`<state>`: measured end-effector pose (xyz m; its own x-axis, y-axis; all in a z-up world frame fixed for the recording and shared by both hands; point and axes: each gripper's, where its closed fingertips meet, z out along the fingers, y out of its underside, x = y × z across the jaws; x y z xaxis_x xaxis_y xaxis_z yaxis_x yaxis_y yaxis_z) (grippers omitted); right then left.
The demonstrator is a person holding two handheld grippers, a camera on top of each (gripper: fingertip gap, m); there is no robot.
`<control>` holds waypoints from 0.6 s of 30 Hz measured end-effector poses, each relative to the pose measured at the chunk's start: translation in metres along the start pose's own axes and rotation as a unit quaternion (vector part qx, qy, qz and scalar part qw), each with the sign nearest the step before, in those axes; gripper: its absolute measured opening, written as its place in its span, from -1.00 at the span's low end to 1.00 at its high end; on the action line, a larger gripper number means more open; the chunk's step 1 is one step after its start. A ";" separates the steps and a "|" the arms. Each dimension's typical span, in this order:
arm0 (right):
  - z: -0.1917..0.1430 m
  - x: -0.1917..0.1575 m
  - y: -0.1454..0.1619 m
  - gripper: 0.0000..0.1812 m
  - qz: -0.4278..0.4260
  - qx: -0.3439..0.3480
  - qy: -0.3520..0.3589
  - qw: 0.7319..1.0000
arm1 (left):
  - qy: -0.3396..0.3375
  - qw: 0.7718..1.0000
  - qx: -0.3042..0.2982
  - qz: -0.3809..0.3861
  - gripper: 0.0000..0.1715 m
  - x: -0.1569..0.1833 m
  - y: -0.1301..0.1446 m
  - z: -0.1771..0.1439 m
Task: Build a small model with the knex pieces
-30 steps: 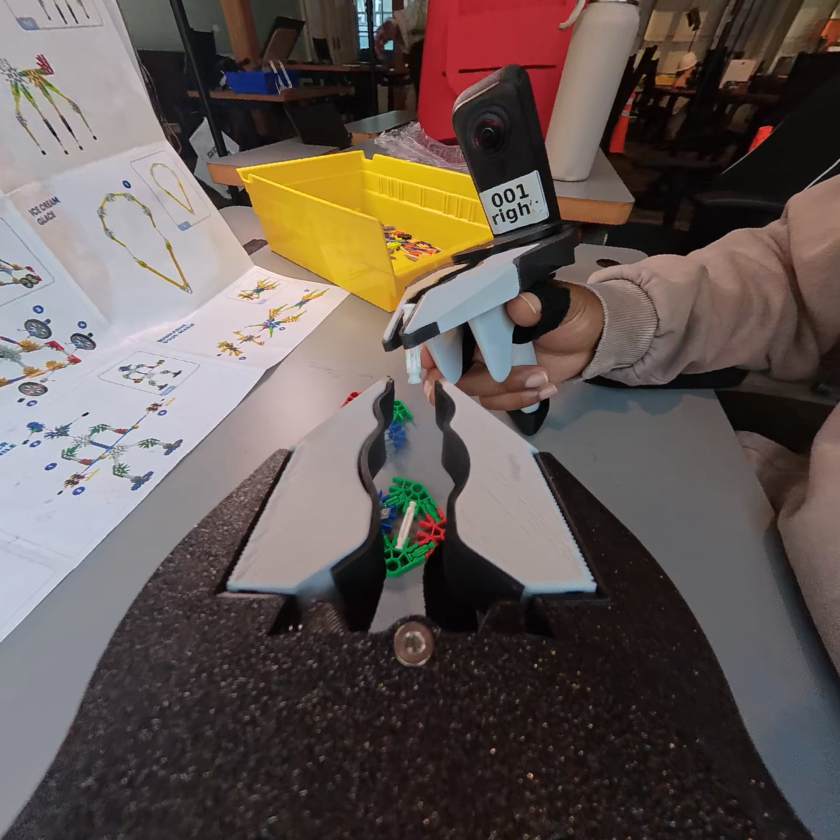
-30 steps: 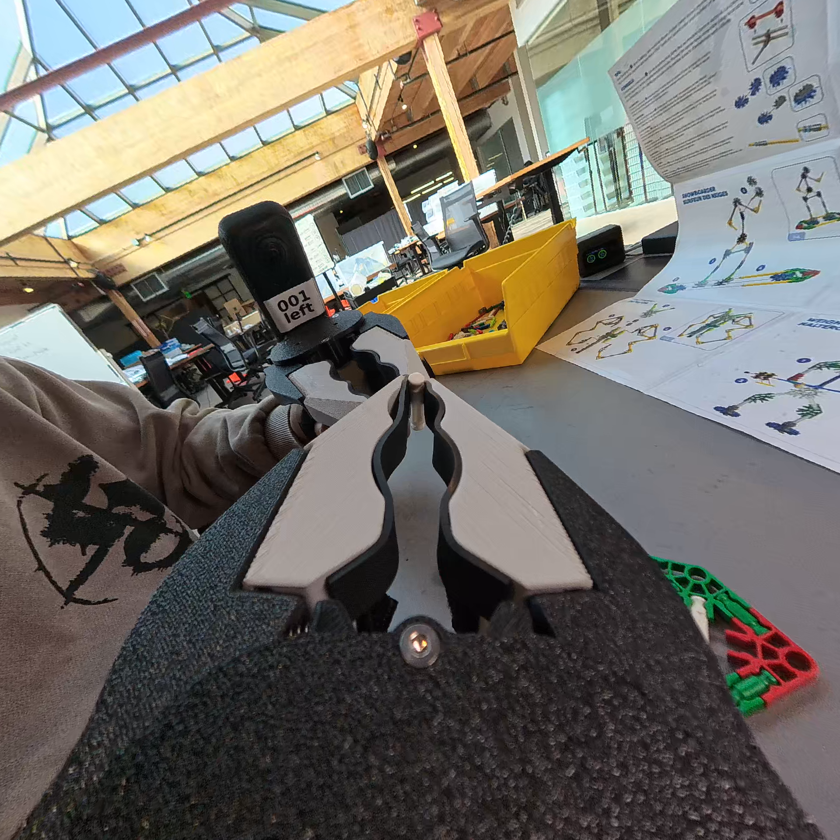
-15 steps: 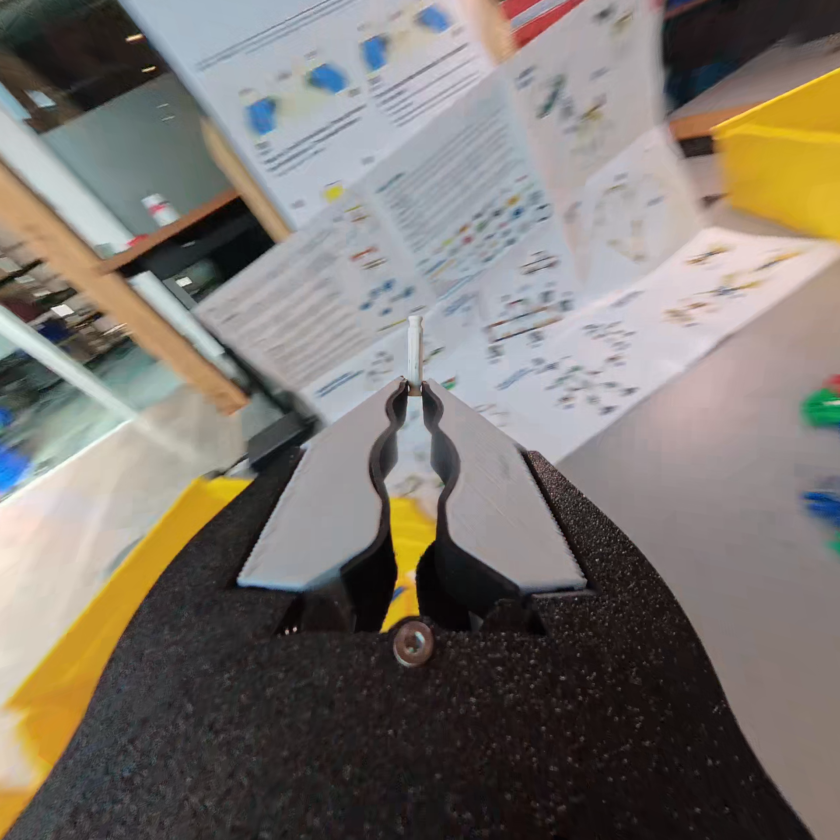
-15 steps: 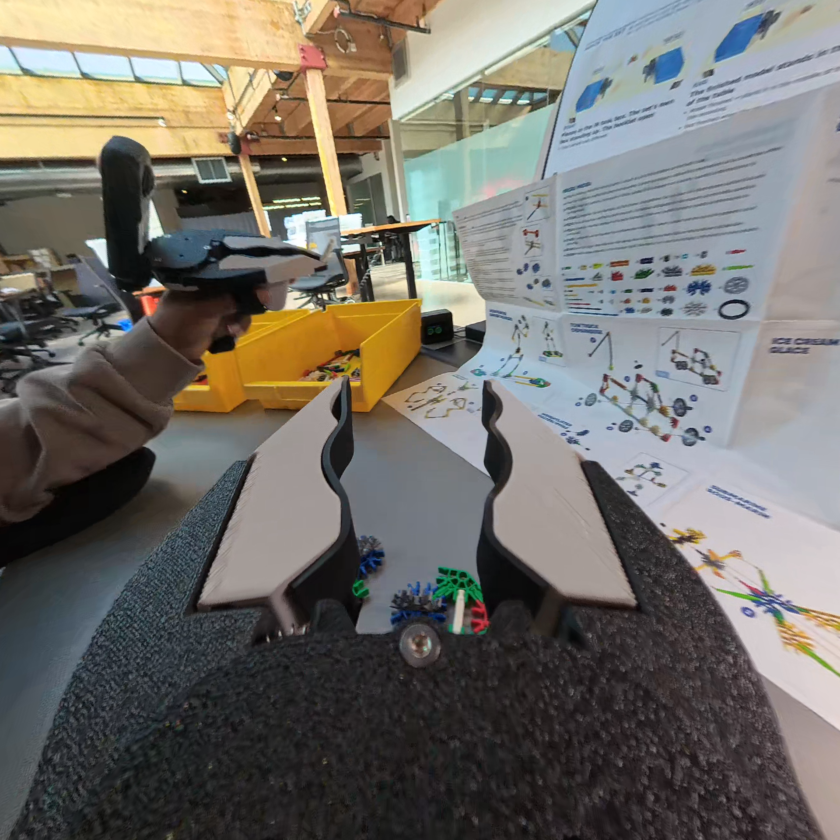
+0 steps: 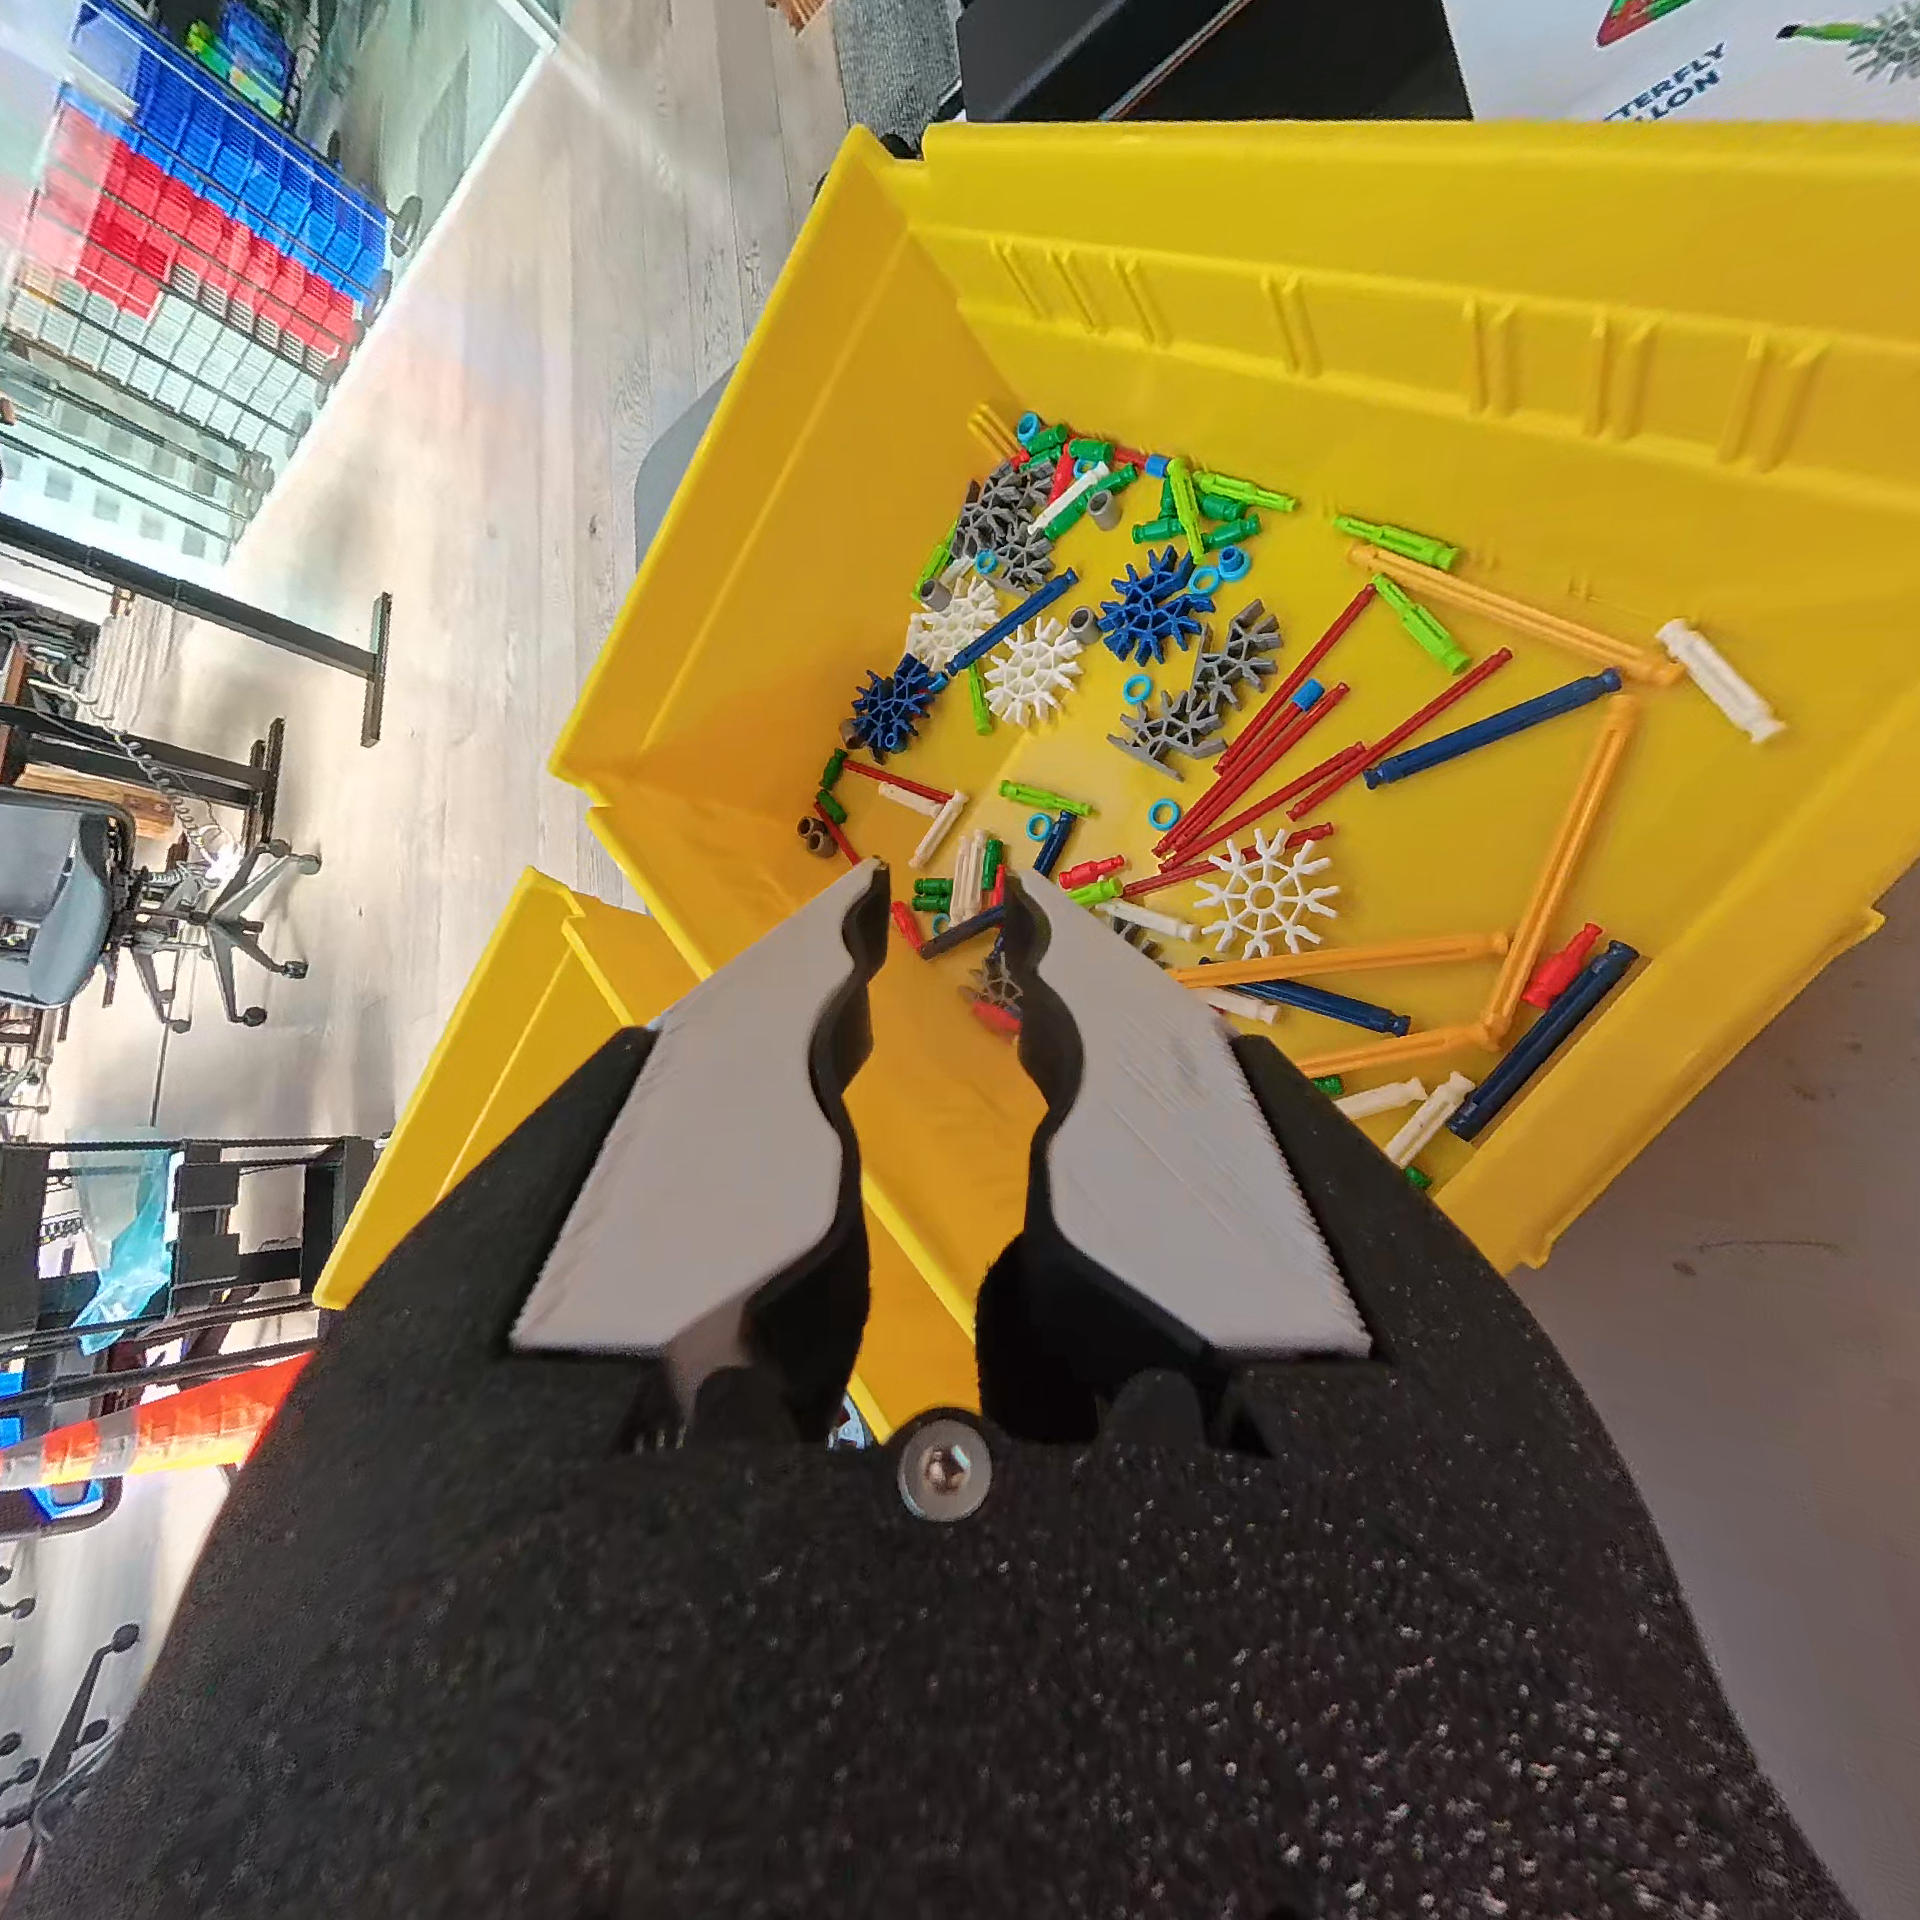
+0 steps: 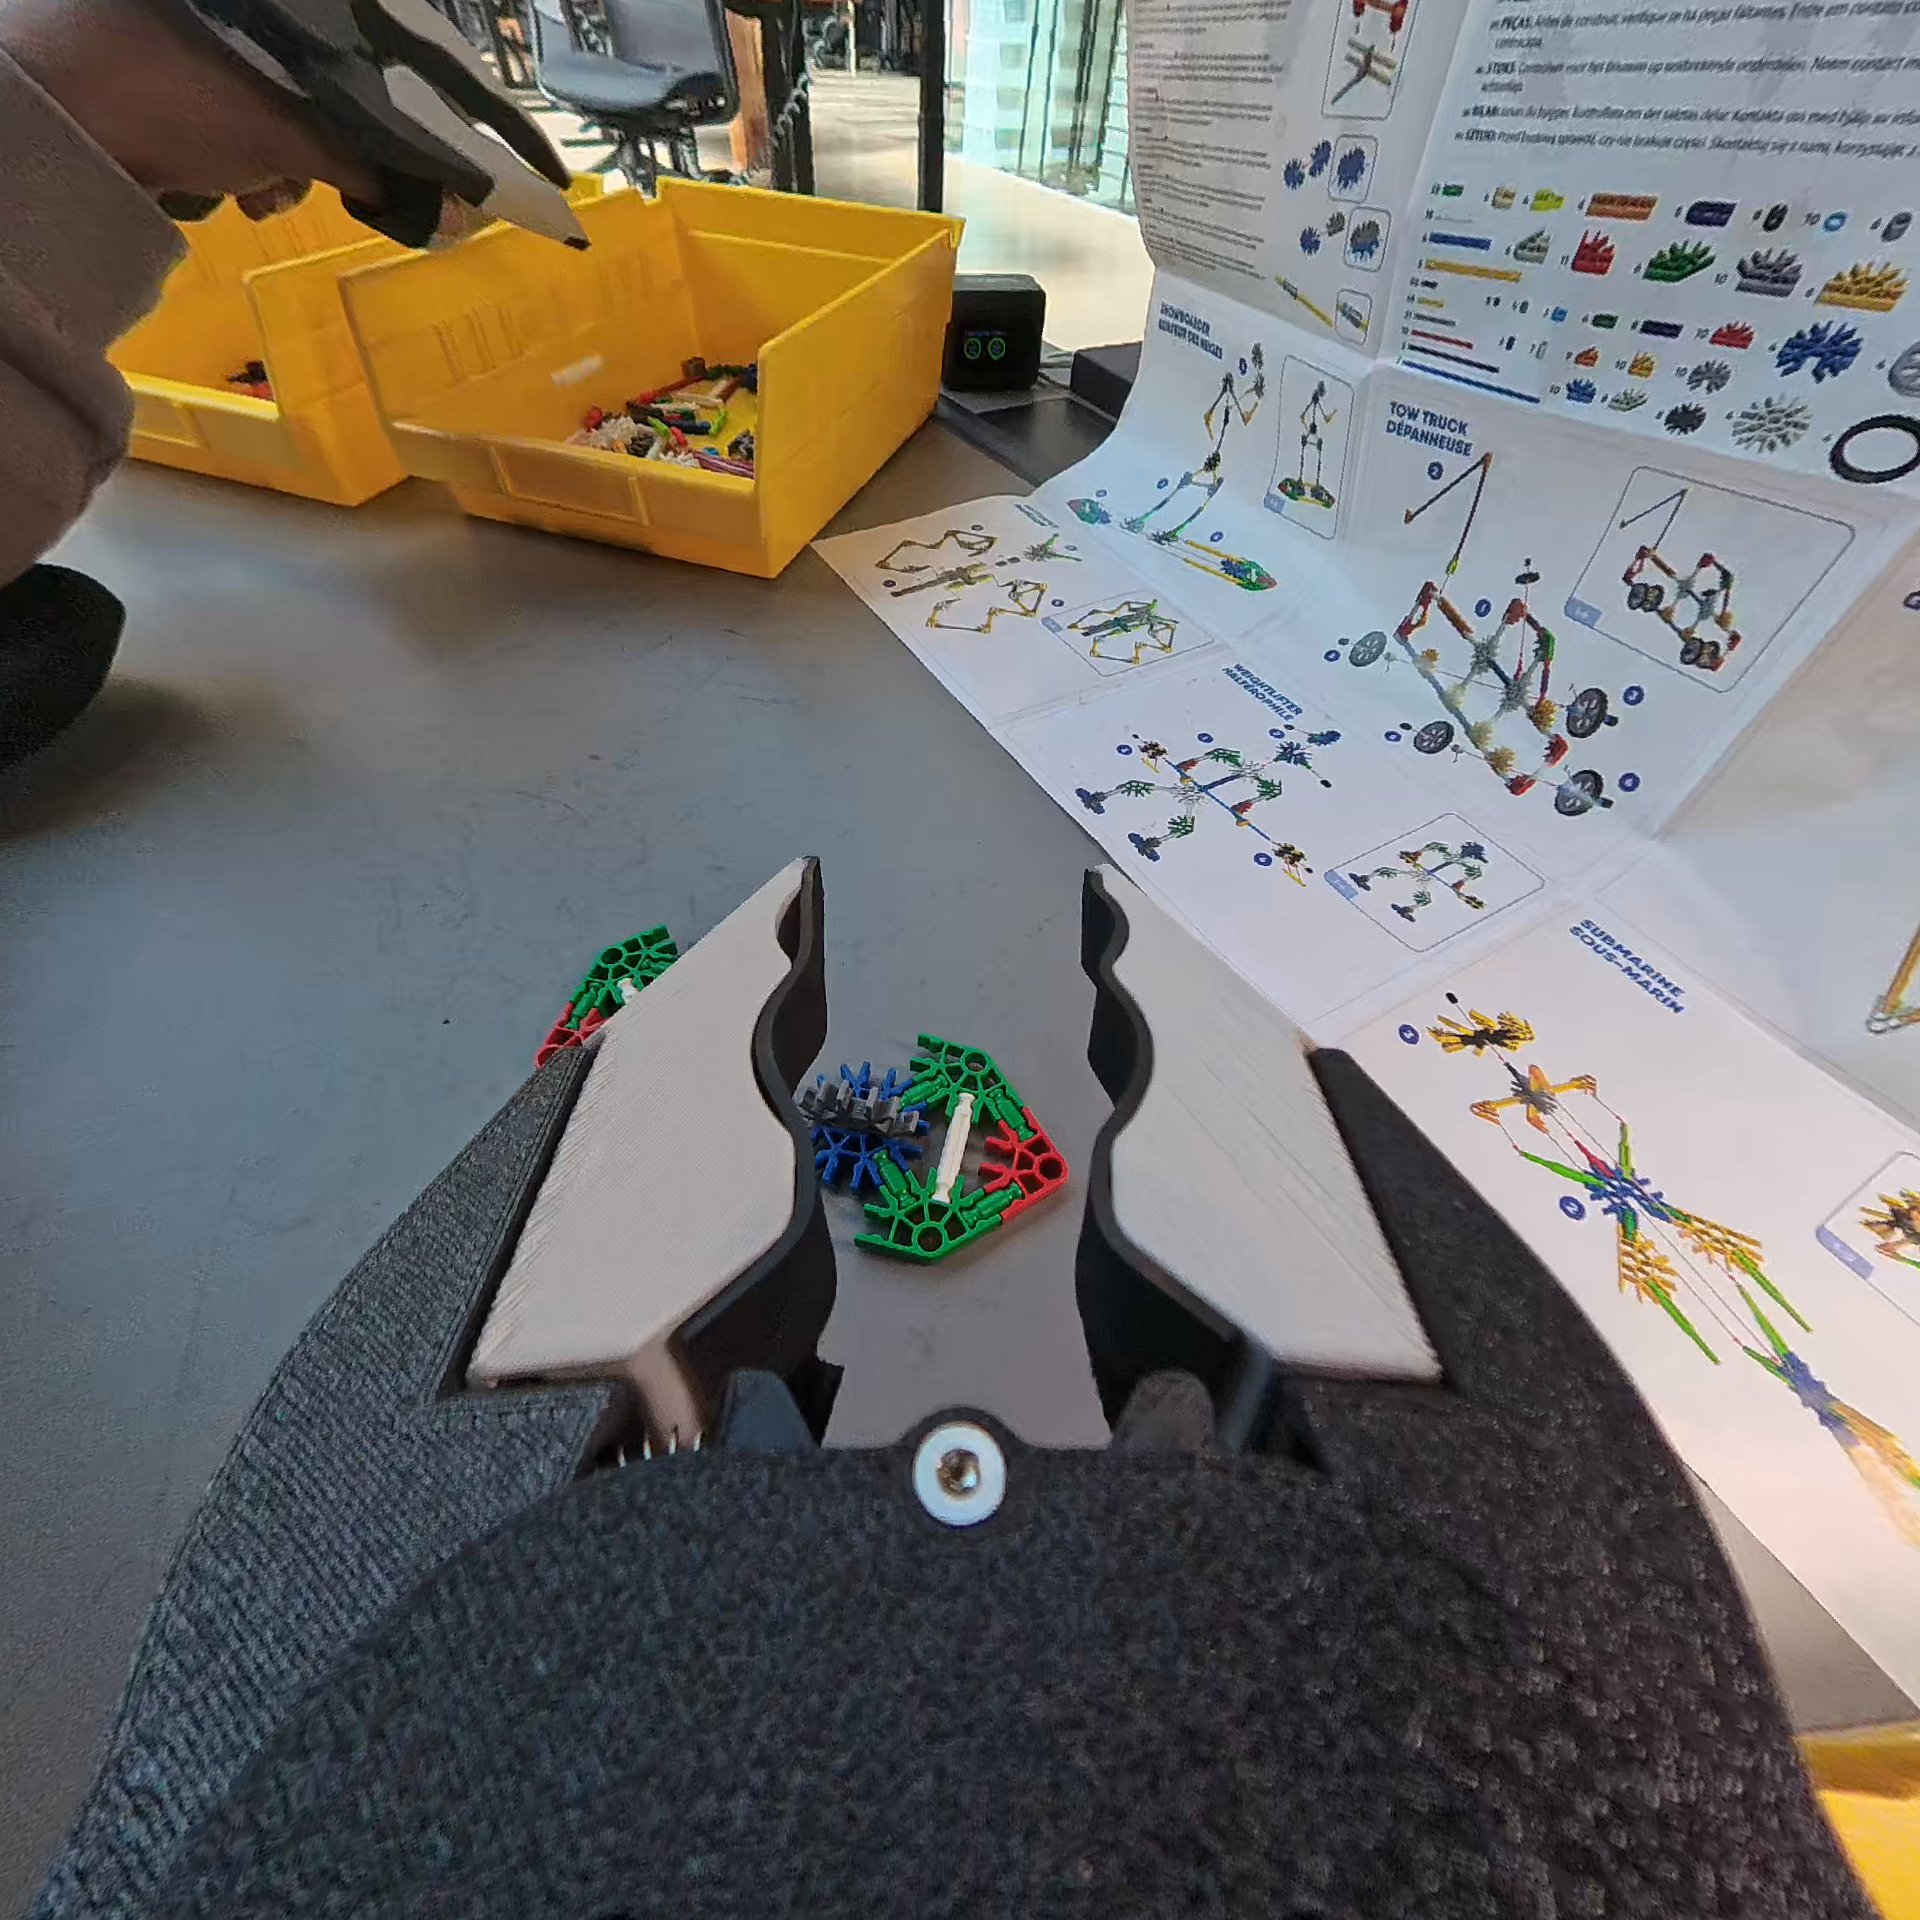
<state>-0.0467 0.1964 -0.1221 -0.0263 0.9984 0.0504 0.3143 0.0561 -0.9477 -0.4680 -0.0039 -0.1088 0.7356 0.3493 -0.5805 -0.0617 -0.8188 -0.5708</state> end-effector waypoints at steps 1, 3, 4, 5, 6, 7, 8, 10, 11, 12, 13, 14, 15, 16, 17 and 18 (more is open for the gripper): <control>-0.001 0.002 0.000 -0.47 0.004 0.001 0.003 1.000 | -0.001 1.000 0.013 -0.002 -0.71 0.000 -0.004 -0.002; -0.002 0.005 -0.001 -0.47 0.013 0.005 0.005 1.000 | 0.013 0.998 0.064 -0.011 -0.66 0.006 -0.021 -0.013; -0.002 0.007 -0.001 -0.47 0.016 0.006 0.006 1.000 | 0.032 0.994 0.104 -0.020 -0.65 0.013 -0.034 -0.021; -0.003 0.008 0.000 -0.47 0.017 0.005 0.007 1.000 | 0.060 0.987 0.146 -0.032 -0.65 0.023 -0.049 -0.032; -0.002 0.009 0.002 -0.47 0.018 0.002 0.009 1.000 | 0.096 0.977 0.187 -0.042 -0.65 0.037 -0.064 -0.043; -0.001 0.009 0.004 -0.47 0.017 -0.004 0.009 1.000 | 0.135 0.964 0.225 -0.048 -0.65 0.052 -0.078 -0.056; 0.000 0.009 0.008 -0.47 0.016 -0.012 0.008 1.000 | 0.172 0.950 0.258 -0.049 -0.65 0.069 -0.090 -0.069; 0.004 0.006 0.016 -0.46 0.011 -0.030 0.001 0.999 | 0.249 0.922 0.295 -0.039 -0.64 0.109 -0.106 -0.089; 0.006 0.003 0.020 -0.46 0.007 -0.040 -0.007 0.999 | 0.287 0.908 0.304 -0.031 -0.64 0.131 -0.111 -0.098; 0.008 -0.002 0.023 -0.46 0.000 -0.049 -0.015 0.999 | 0.326 0.893 0.310 -0.023 -0.63 0.153 -0.113 -0.106; 0.010 -0.007 0.026 -0.48 -0.009 -0.055 -0.025 0.998 | 0.368 0.876 0.313 -0.016 -0.63 0.176 -0.115 -0.115; 0.012 -0.013 0.028 -0.50 -0.019 -0.060 -0.032 0.997 | 0.409 0.857 0.312 -0.012 -0.64 0.199 -0.115 -0.124; 0.015 -0.020 0.029 -0.53 -0.028 -0.062 -0.039 0.997 | 0.450 0.838 0.309 -0.012 -0.64 0.221 -0.116 -0.133; 0.018 -0.028 0.030 -0.55 -0.037 -0.062 -0.048 0.996 | 0.494 0.816 0.301 -0.014 -0.64 0.243 -0.116 -0.144; 0.021 -0.035 0.030 -0.58 -0.045 -0.059 -0.055 0.996 | 0.536 0.793 0.290 -0.015 -0.64 0.265 -0.115 -0.155; 0.025 -0.043 0.031 -0.61 -0.050 -0.059 -0.060 0.995 | 0.569 0.774 0.277 -0.010 -0.64 0.286 -0.112 -0.165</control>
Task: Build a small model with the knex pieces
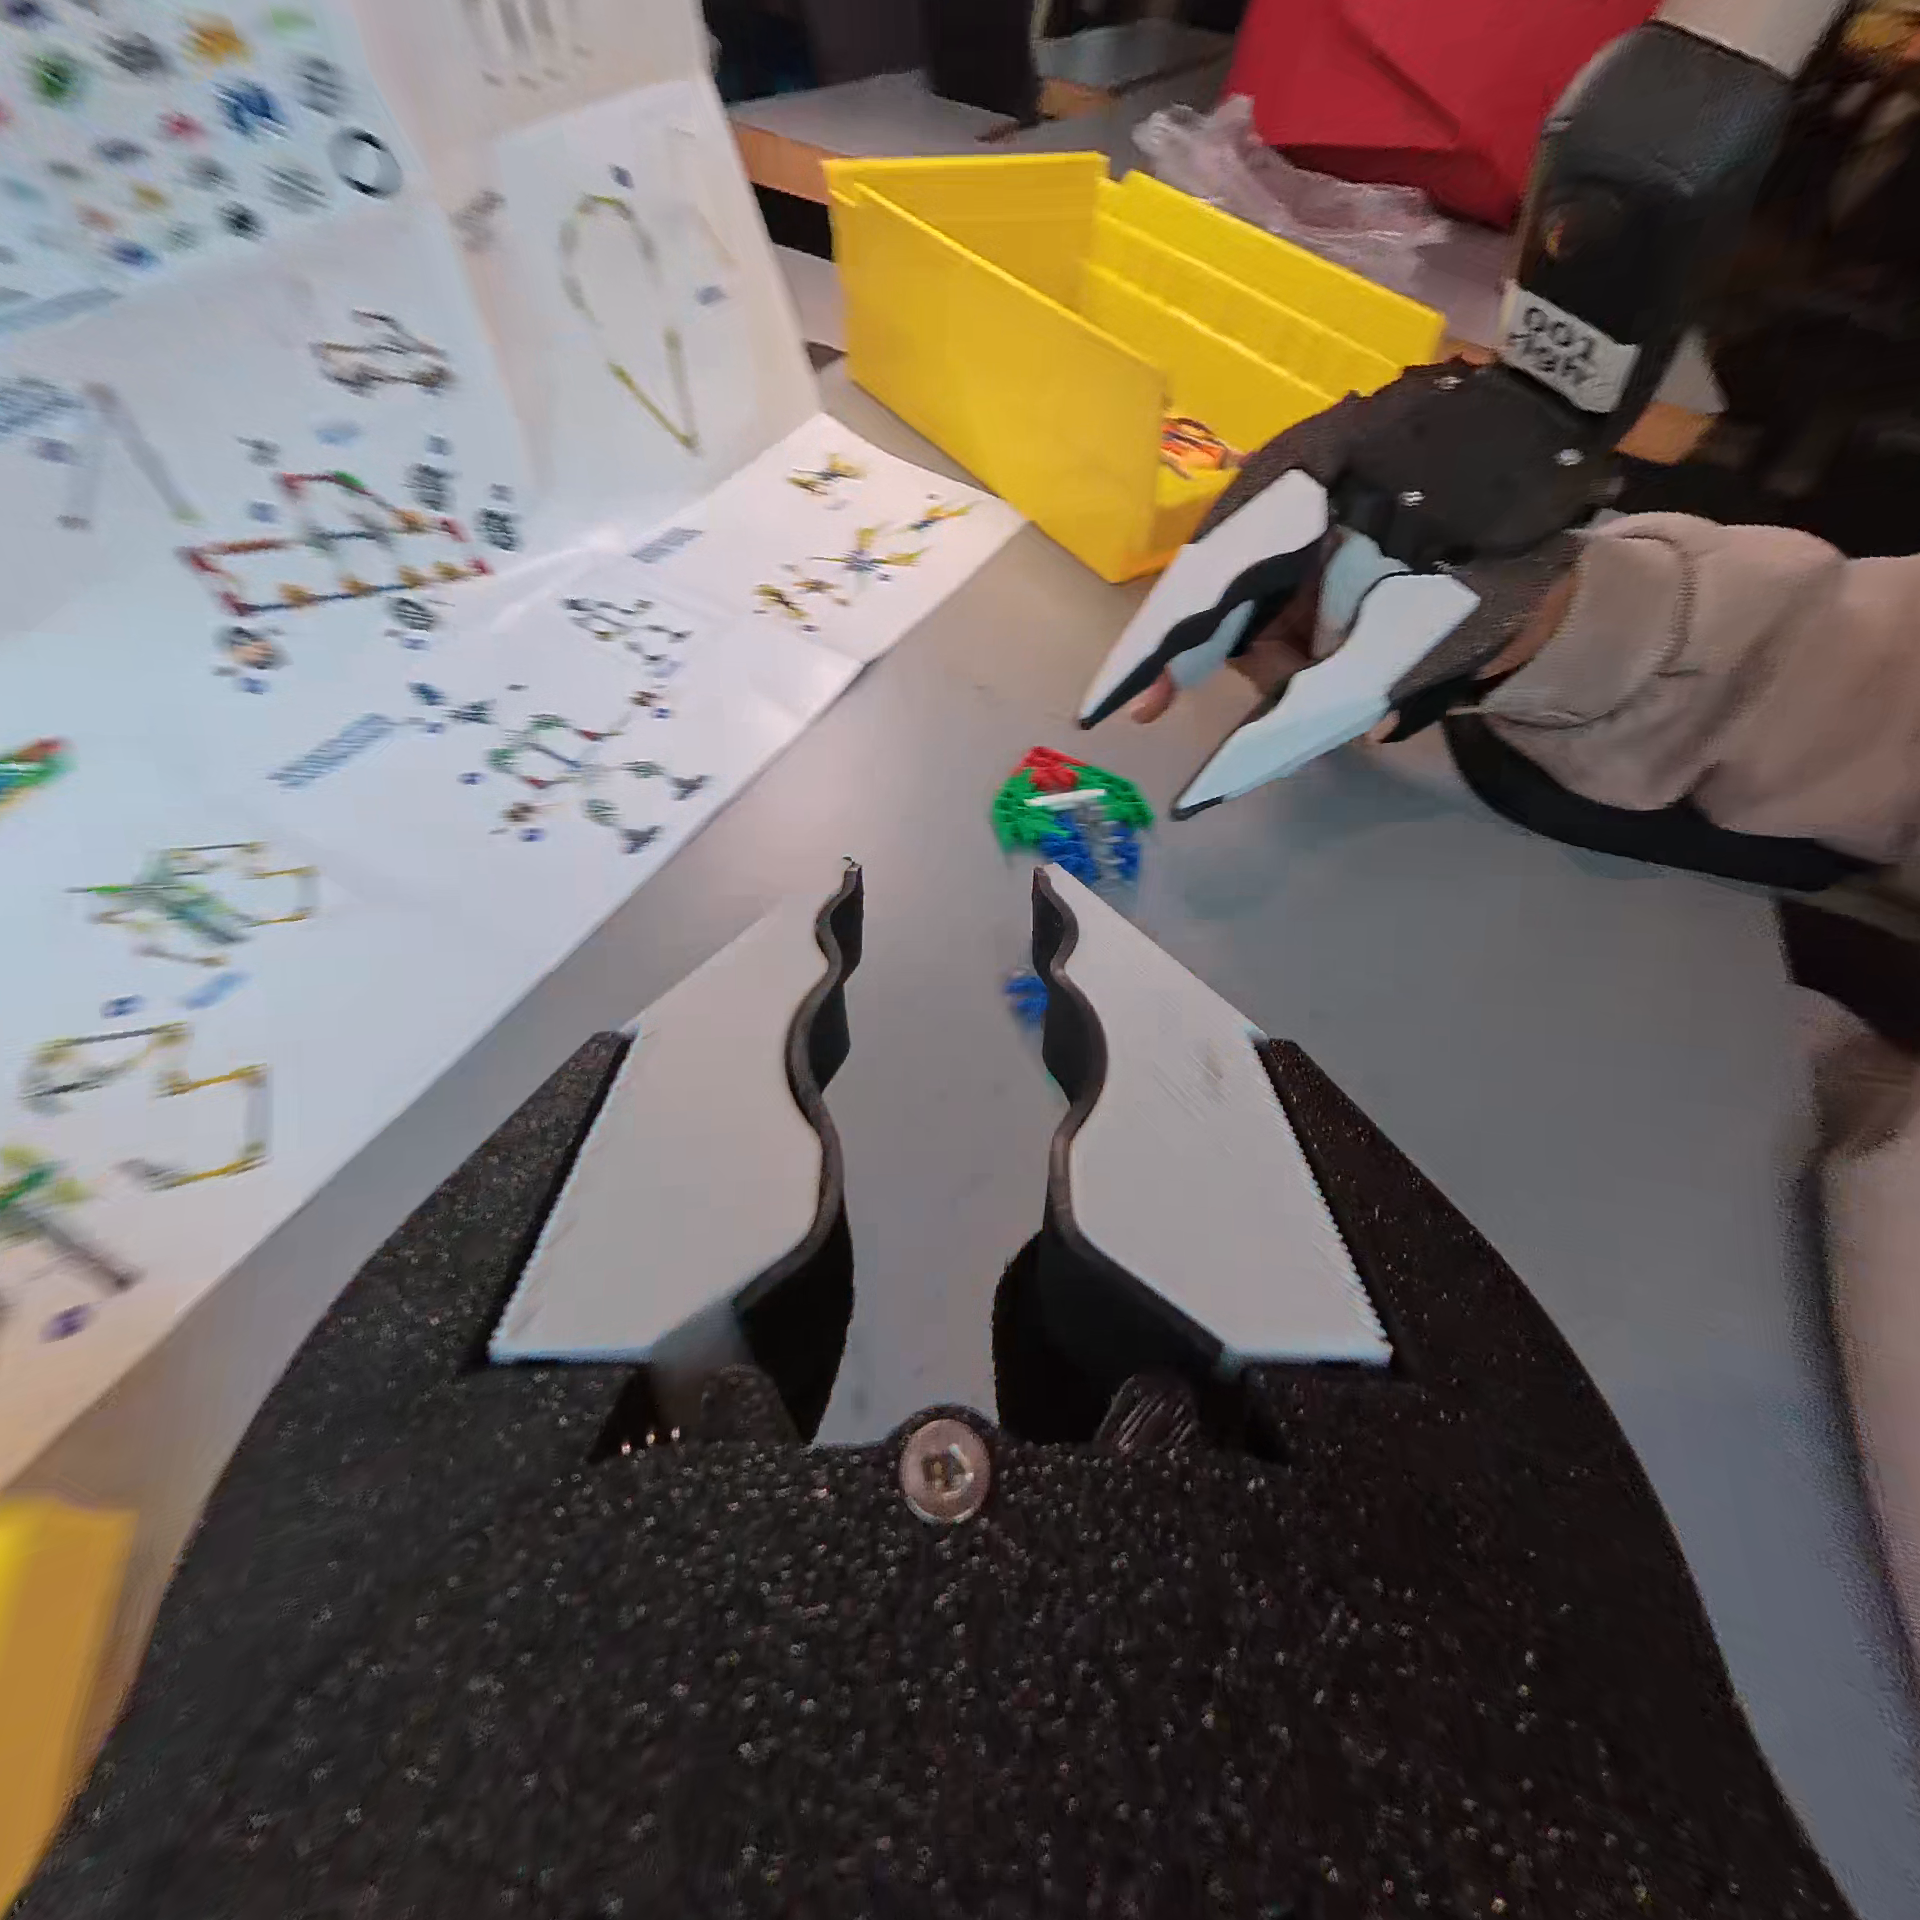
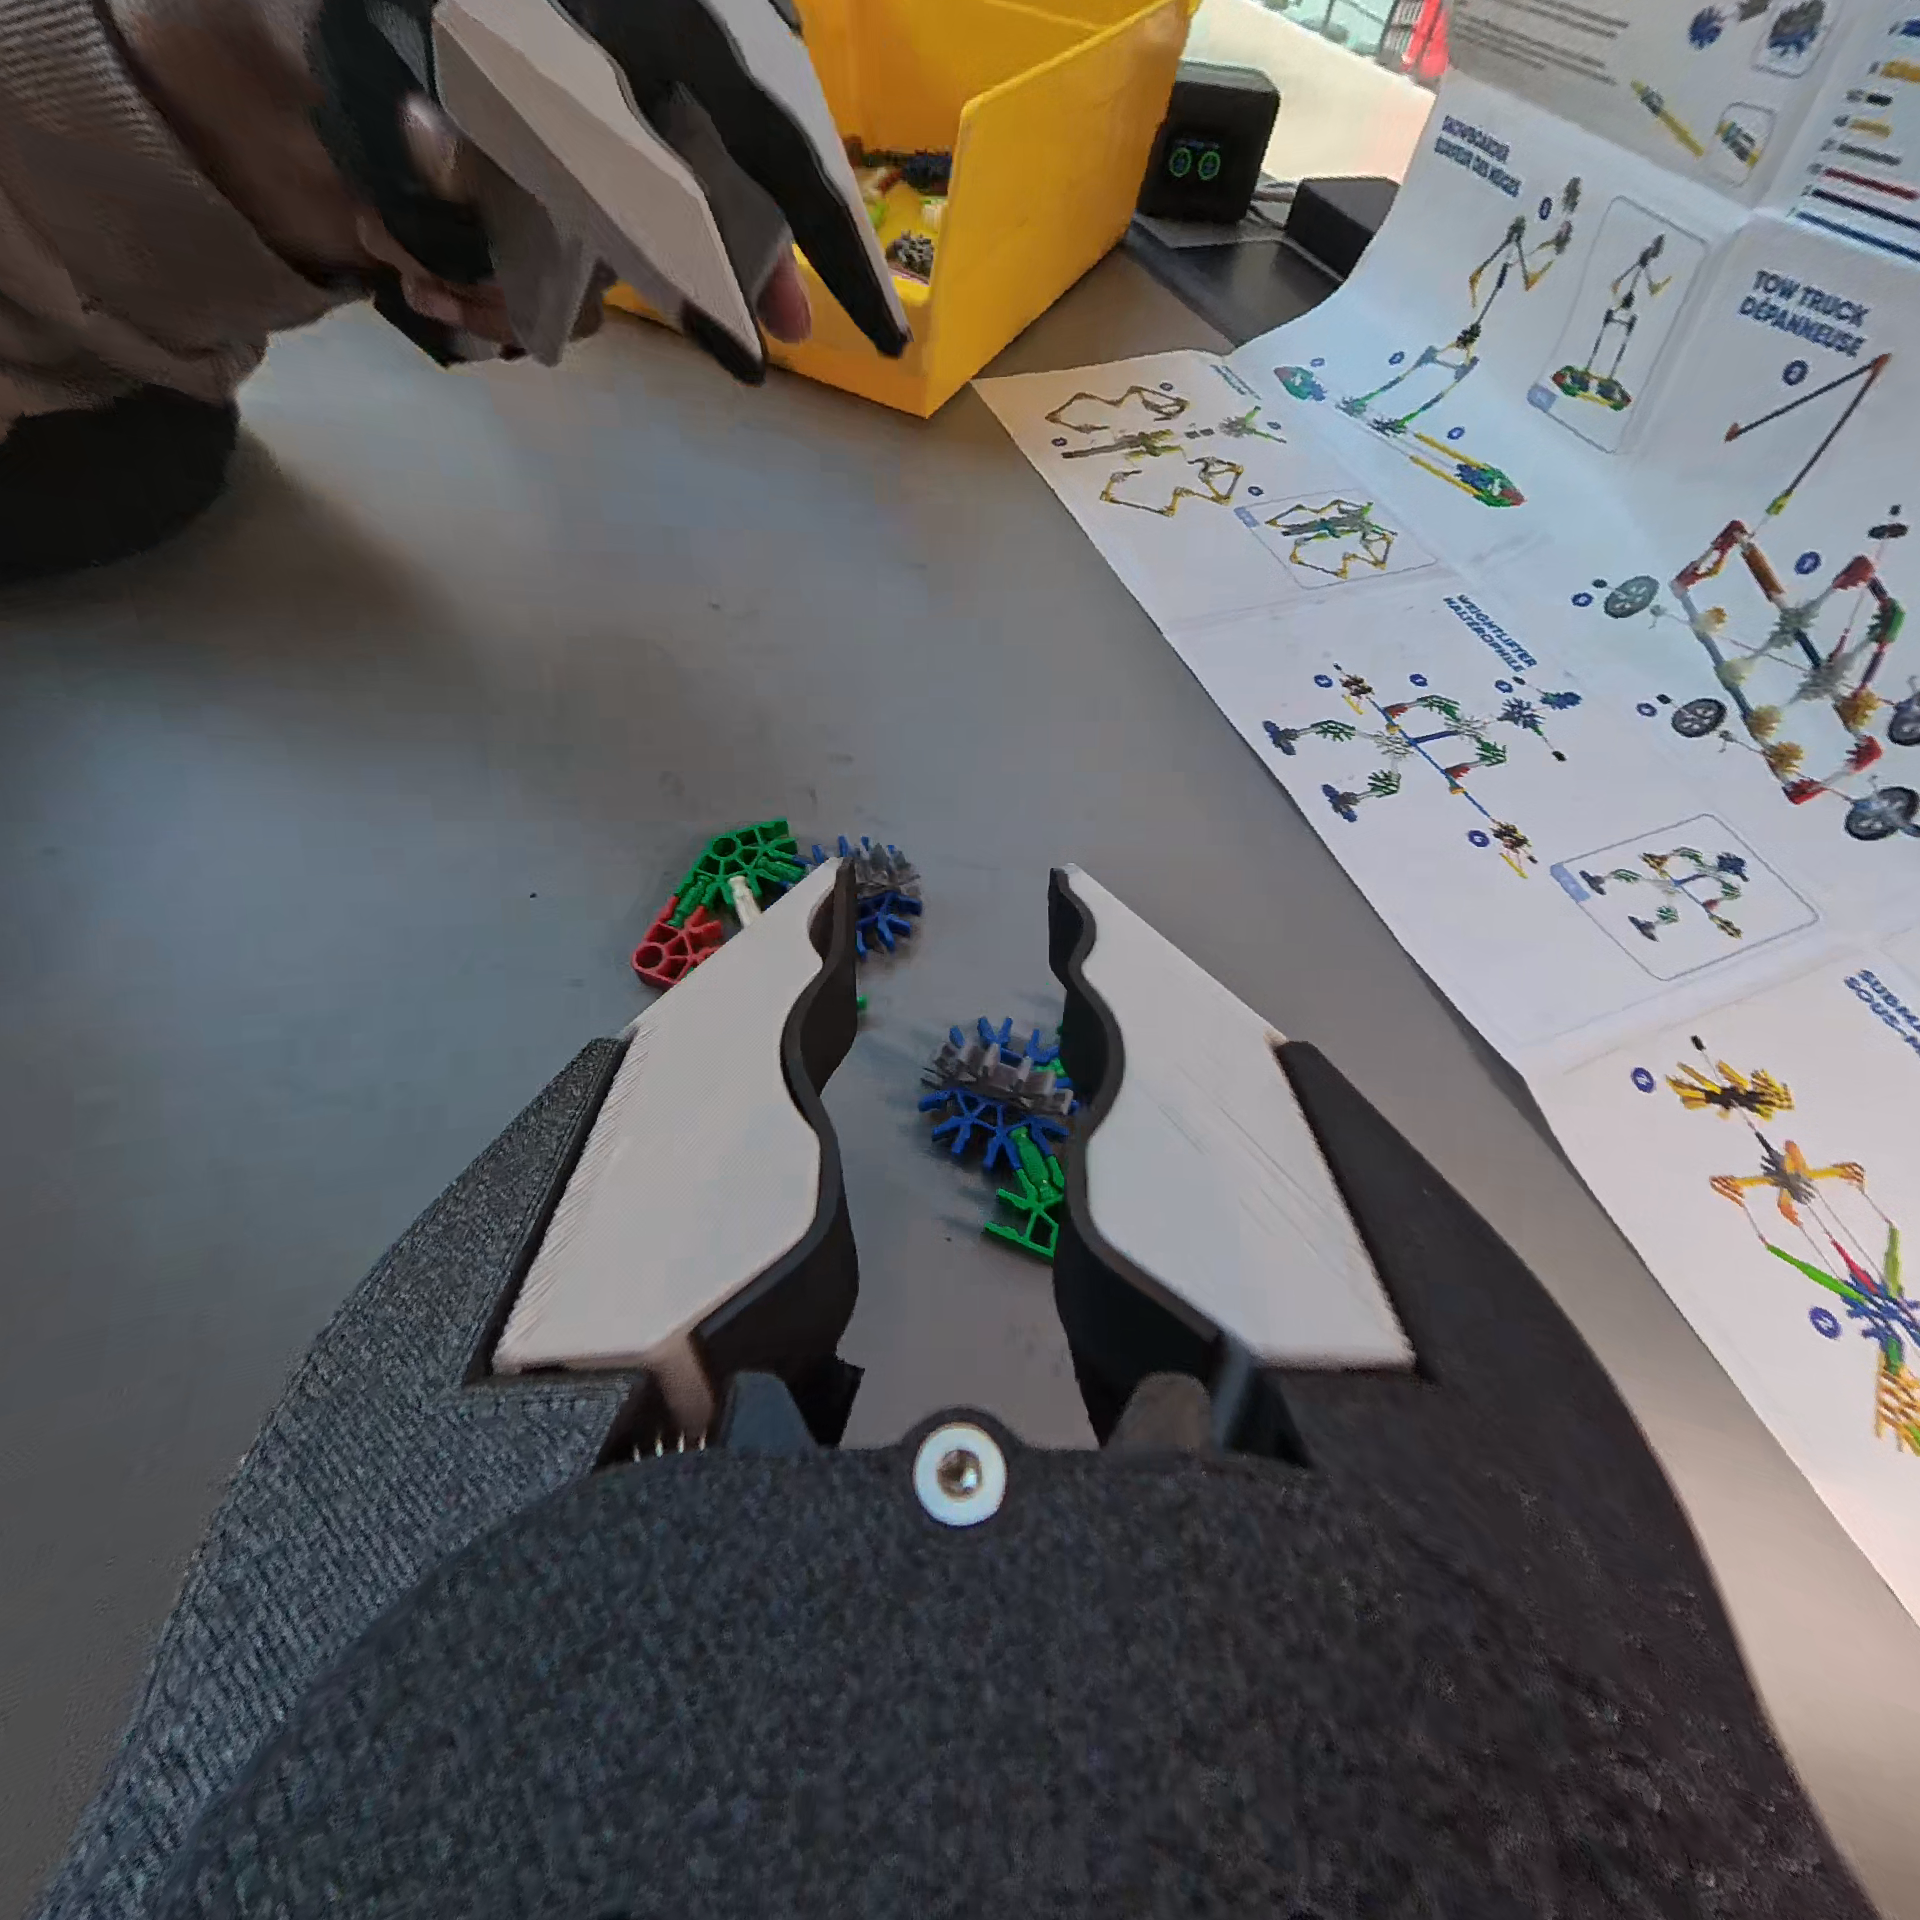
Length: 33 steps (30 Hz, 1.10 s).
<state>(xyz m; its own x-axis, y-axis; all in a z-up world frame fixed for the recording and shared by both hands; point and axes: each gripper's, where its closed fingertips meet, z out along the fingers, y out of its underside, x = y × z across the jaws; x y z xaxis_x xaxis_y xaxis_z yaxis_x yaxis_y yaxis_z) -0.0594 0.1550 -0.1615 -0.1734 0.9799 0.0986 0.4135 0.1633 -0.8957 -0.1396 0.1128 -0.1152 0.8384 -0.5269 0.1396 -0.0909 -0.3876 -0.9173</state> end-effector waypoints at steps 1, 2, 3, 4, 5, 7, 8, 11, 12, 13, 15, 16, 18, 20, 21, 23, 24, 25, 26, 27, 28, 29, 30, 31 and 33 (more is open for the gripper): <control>0.004 -0.009 0.001 -0.62 -0.006 -0.005 -0.010 1.000 | 0.026 1.000 -0.014 -0.003 -0.64 0.014 0.007 0.013; 0.008 -0.016 0.003 -0.62 -0.013 -0.015 -0.020 1.000 | 0.041 0.999 -0.032 0.002 -0.64 0.025 0.015 0.025; 0.011 -0.021 0.006 -0.62 -0.025 -0.027 -0.021 0.999 | 0.047 0.997 -0.052 0.011 -0.64 0.032 0.025 0.035; 0.013 -0.025 0.008 -0.62 -0.036 -0.036 -0.021 0.998 | 0.049 0.996 -0.073 0.021 -0.63 0.037 0.035 0.044; 0.015 -0.028 0.010 -0.62 -0.044 -0.045 -0.022 0.998 | 0.046 0.994 -0.094 0.031 -0.63 0.039 0.044 0.050; 0.017 -0.033 0.015 -0.62 -0.054 -0.060 -0.022 0.996 | 0.041 0.991 -0.124 0.040 -0.61 0.039 0.060 0.060; 0.018 -0.033 0.016 -0.62 -0.057 -0.064 -0.022 0.996 | 0.040 0.989 -0.133 0.040 -0.61 0.040 0.064 0.064; 0.018 -0.034 0.017 -0.62 -0.057 -0.066 -0.022 0.996 | 0.010 0.986 -0.153 0.060 -0.61 0.034 0.073 0.073; 0.018 -0.033 0.017 -0.62 -0.056 -0.065 -0.021 0.996 | -0.003 0.984 -0.160 0.077 -0.64 0.032 0.075 0.074; 0.018 -0.033 0.016 -0.62 -0.054 -0.065 -0.020 0.996 | -0.011 0.982 -0.165 0.093 -0.72 0.031 0.076 0.076; 0.018 -0.032 0.016 -0.62 -0.052 -0.064 -0.019 0.996 | -0.015 0.978 -0.172 0.116 -0.91 0.032 0.078 0.077; 0.018 -0.031 0.016 -0.62 -0.050 -0.063 -0.017 0.997 | -0.016 0.977 -0.171 0.126 -0.97 0.032 0.078 0.077; 0.017 -0.028 0.014 -0.61 -0.043 -0.058 -0.012 0.997 | -0.022 0.974 -0.166 0.152 -1.00 0.030 0.077 0.076; 0.015 -0.024 0.011 -0.60 -0.026 -0.048 -0.006 0.998 | -0.029 0.973 -0.148 0.173 -1.00 0.028 0.070 0.073; 0.014 -0.022 0.009 -0.59 -0.013 -0.041 -0.006 0.999 | -0.028 0.973 -0.135 0.183 -1.00 0.029 0.065 0.071; 0.012 -0.019 0.005 -0.56 0.016 -0.029 -0.007 0.999 | -0.025 0.972 -0.108 0.207 -1.00 0.033 0.055 0.068; 0.011 -0.017 0.005 -0.55 0.026 -0.027 -0.008 0.999 | -0.030 0.971 -0.103 0.212 -1.00 0.033 0.052 0.066; 0.011 -0.016 0.005 -0.54 0.030 -0.028 -0.008 0.999 | -0.032 0.971 -0.102 0.212 -1.00 0.032 0.052 0.065; 0.011 -0.015 0.007 -0.54 0.027 -0.032 -0.005 0.999 | -0.036 0.972 -0.105 0.205 -1.00 0.030 0.052 0.065; 0.011 -0.015 0.008 -0.54 0.022 -0.036 -0.001 0.999 | -0.035 0.975 -0.110 0.192 -1.00 0.028 0.055 0.065; 0.012 -0.015 0.009 -0.54 0.017 -0.040 0.002 0.999 | -0.030 0.978 -0.114 0.172 -1.00 0.026 0.058 0.067; 0.013 -0.016 0.010 -0.54 0.014 -0.043 0.002 0.999 | -0.023 0.981 -0.119 0.149 -0.99 0.025 0.062 0.068; 0.013 -0.017 0.010 -0.54 0.014 -0.043 0.001 0.999 | -0.018 0.984 -0.125 0.128 -0.83 0.024 0.066 0.071; 0.013 -0.017 0.010 -0.54 0.014 -0.044 0.000 0.999 | -0.015 0.985 -0.131 0.112 -0.70 0.023 0.069 0.073; 0.014 -0.016 0.010 -0.54 0.016 -0.045 0.002 0.999 | -0.016 0.986 -0.135 0.092 -0.64 0.023 0.070 0.079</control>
